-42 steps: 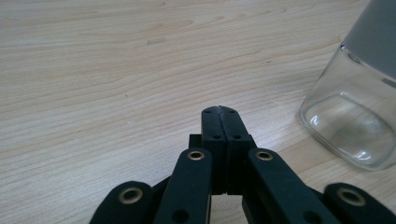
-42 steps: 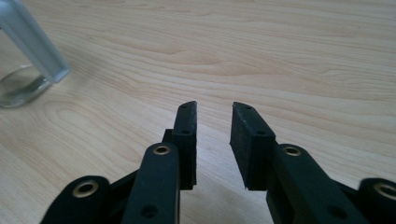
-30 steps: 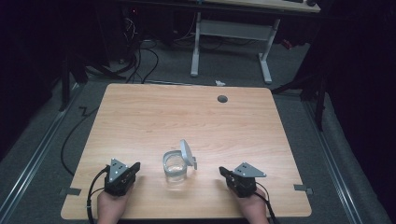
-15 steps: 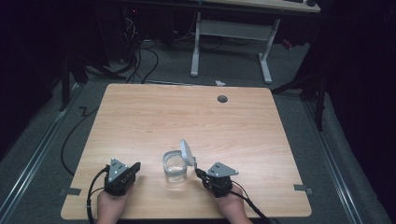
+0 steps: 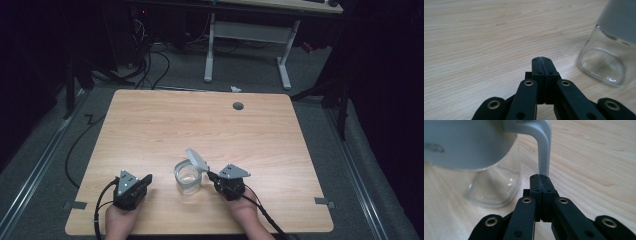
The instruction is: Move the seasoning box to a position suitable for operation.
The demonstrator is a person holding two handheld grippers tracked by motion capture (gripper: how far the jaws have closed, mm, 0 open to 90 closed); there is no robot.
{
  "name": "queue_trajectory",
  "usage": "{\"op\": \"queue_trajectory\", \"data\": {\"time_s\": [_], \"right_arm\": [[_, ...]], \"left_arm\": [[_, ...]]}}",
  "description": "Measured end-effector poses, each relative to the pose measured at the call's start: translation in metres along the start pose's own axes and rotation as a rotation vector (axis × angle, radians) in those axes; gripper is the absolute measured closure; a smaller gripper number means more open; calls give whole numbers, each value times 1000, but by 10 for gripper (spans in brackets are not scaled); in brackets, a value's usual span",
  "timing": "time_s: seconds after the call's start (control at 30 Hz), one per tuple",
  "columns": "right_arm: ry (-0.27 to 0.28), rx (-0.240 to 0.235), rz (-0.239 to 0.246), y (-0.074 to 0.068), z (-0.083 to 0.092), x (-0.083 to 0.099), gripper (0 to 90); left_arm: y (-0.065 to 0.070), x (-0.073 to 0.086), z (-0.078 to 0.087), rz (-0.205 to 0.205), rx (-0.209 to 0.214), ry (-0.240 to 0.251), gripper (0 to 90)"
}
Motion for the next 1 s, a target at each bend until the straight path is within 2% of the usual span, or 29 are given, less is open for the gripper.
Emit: {"op": "queue_trajectory", "data": {"time_s": [0.13, 0.23, 0.27, 0.47, 0.57, 0.73, 1.0], "right_arm": [[-1, 10, -5, 6, -9, -7, 900], [4, 16, -11, 10, -6, -9, 900], [8, 18, -9, 10, -3, -8, 900], [20, 34, -28, 19, 25, 6, 900], [20, 54, -42, 25, 38, 16, 900], [33, 90, -65, 35, 58, 28, 900], [55, 111, -82, 41, 73, 36, 900]], "left_arm": [[5, 5, -2, -7, 7, -13, 900], [10, 9, -5, -9, 15, -24, 900], [11, 11, -6, -19, 16, -29, 900], [20, 12, -18, -12, 12, -28, 900], [25, 13, -26, -27, 9, -32, 900], [34, 15, -37, -23, 15, -42, 900], [41, 23, -40, -33, 28, -57, 900]]}}
Point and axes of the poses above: each handheld gripper's, and its own axes: z roughly backward along the jaws, x roughly out of its underside, y roughly to its right, the point moved 6 cm from there along -z, roughly forward along the jaws, and after that the axes turned 1 degree about -x, right-handed, at the moved point
